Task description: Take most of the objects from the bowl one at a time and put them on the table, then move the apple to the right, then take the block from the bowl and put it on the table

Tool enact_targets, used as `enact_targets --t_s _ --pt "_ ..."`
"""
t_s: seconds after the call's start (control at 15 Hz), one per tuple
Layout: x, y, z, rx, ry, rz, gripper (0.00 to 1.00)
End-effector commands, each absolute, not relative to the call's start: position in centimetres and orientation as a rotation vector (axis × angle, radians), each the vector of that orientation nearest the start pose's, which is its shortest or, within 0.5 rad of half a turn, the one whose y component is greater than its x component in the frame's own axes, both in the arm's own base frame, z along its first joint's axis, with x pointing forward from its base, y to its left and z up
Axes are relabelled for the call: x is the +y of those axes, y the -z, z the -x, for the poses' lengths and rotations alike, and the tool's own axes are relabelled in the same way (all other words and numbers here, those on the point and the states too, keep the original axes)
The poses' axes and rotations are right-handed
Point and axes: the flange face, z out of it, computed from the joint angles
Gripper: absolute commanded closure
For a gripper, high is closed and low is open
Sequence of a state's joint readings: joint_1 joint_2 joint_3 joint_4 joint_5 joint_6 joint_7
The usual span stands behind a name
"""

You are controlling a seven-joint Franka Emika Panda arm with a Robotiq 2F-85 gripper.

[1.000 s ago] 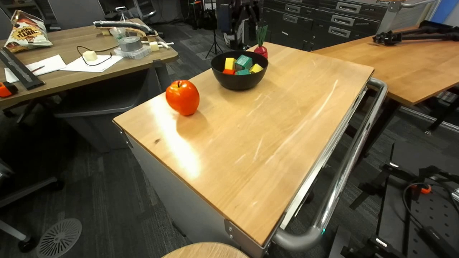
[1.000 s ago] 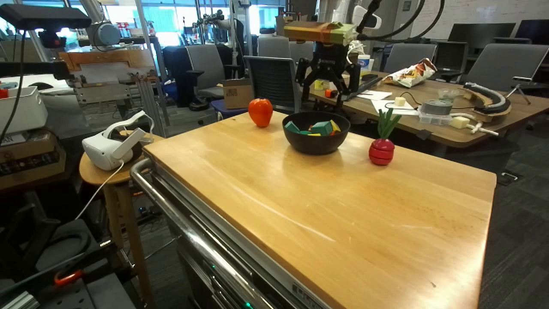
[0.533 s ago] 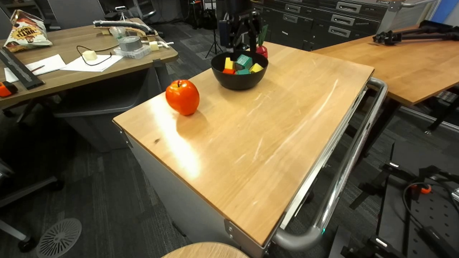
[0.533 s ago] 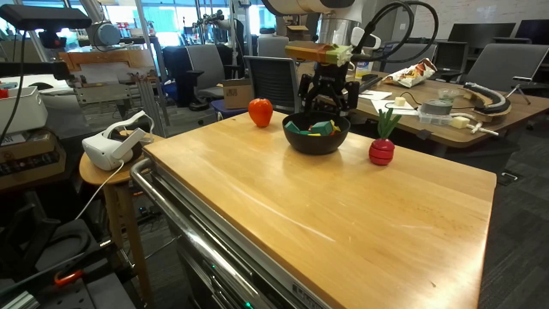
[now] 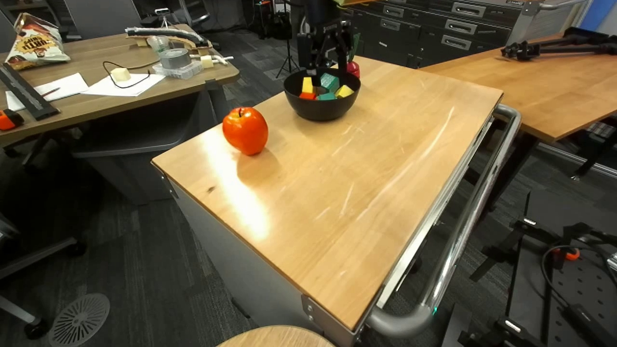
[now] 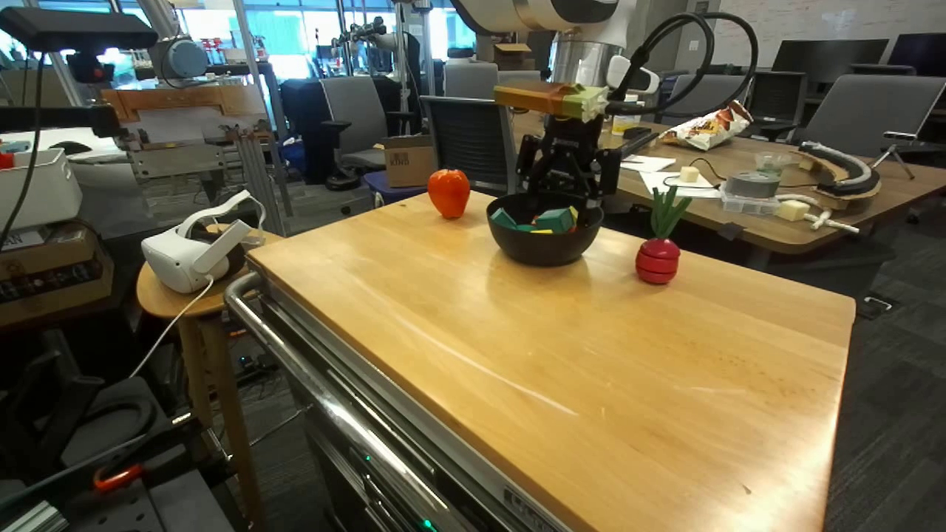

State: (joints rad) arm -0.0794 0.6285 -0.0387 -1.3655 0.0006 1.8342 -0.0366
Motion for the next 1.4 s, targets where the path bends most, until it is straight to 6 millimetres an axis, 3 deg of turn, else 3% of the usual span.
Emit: enact_targets --t_s 0.0,0.07,0.47,0.67,0.8,1.0,1.13,1.33 --pt "-7.6 -34.5 -71.0 0.158 -0.232 3.158 0.29" --pt "-7.6 -34.4 -71.1 0.165 -0.235 3.164 0.29" --pt "-7.7 -33.3 -71.4 0.215 -0.262 3.197 0.77" --pt "-7.4 -33.5 -71.7 0.229 -0.244 3.229 0.77" --pt "-7.4 -35.1 -71.5 0.236 -0.186 3.274 0.77" --pt "-8.3 -39.7 -70.3 0.237 -0.011 3.279 0.77" --pt "-9.8 -43.8 -68.9 0.273 0.144 3.194 0.77" --pt "-13.7 -47.6 -66.0 0.423 0.273 3.057 0.77"
